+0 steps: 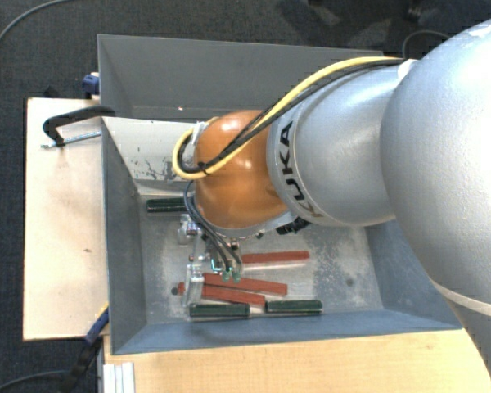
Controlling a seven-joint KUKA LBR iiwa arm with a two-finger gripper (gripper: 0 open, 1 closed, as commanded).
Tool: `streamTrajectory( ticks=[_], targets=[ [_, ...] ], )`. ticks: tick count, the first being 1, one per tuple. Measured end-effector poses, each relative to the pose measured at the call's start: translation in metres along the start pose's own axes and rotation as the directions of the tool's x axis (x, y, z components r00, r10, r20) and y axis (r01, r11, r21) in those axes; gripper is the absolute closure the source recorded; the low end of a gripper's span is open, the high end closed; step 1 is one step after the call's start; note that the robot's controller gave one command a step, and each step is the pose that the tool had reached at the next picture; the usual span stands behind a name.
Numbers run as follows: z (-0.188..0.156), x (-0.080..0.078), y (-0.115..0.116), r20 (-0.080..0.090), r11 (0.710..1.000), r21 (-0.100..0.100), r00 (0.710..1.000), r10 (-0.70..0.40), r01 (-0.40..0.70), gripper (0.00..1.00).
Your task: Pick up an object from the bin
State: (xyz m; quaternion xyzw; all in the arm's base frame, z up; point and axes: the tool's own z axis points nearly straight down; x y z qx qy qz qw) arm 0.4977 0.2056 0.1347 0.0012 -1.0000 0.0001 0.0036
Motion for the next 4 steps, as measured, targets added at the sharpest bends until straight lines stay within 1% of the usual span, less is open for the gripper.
streamTrajectory(
  ticks=[1, 2, 3, 4],
  targets=[
    [0.067, -0.011, -0.066, 0.002, 0.997, 0.003, 0.997, -0.079, 0.079, 0.00],
    [0.063, -0.012, -0.062, 0.009, 0.997, -0.001, 0.996, -0.083, 0.083, 1.00],
    [-0.064, -0.014, -0.077, 0.019, 1.000, -0.004, 1.000, -0.012, 0.012, 1.00],
    [-0.148, -0.005, -0.066, 0.017, 0.911, 0.004, 0.911, -0.411, 0.411, 1.00]
  ],
)
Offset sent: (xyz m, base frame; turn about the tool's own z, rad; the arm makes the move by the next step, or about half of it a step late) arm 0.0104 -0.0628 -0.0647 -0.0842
